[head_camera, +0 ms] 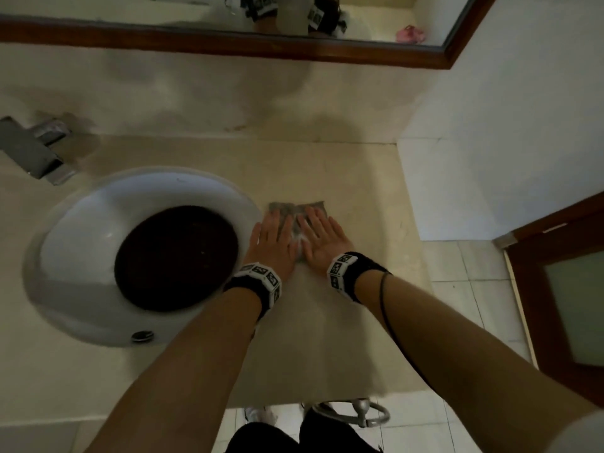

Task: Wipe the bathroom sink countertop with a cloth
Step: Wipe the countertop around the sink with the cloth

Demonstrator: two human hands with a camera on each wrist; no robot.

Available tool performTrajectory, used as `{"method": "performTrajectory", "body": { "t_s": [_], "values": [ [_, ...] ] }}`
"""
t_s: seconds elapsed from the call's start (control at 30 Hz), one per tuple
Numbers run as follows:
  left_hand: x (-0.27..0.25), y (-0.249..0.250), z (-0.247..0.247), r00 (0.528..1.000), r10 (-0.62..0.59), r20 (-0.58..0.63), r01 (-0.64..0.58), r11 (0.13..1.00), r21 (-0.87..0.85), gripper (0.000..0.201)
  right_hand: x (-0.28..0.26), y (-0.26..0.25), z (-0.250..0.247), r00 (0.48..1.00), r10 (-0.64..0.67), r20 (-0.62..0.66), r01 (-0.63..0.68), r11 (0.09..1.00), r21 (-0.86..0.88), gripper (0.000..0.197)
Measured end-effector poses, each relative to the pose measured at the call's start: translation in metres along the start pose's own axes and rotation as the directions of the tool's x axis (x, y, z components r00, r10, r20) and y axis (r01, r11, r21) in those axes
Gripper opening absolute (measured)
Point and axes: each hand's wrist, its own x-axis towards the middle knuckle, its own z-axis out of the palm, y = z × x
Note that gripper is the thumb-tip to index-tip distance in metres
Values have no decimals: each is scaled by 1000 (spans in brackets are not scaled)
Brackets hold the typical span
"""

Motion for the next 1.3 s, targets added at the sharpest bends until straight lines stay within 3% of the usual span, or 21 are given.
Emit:
{"method": "performTrajectory", "body": {
  "t_s": [0.33, 0.53, 0.83, 0.93, 1.3],
  "values": [
    [-29, 32, 17, 991, 135, -25, -135, 991, -6, 62, -64, 11, 26, 997, 67, -25, -66, 997, 24, 76],
    [-22, 55, 17, 981, 194, -26, -193, 981, 28, 62, -76, 33, 29, 994, 106, -34, -104, 992, 71, 85],
    [36, 100, 2, 980, 200, -25, -198, 979, 47, 70, -46, 99, 17, 989, 132, -62, -127, 989, 77, 83],
    [60, 112, -3, 981, 195, -17, -193, 979, 57, 63, -30, 123, 12, 990, 126, -70, -121, 989, 80, 81],
    [124, 129, -19, 986, 168, -11, -167, 984, 61, 59, 13, 178, -11, 990, 93, -104, -88, 995, 56, 55]
  ]
}}
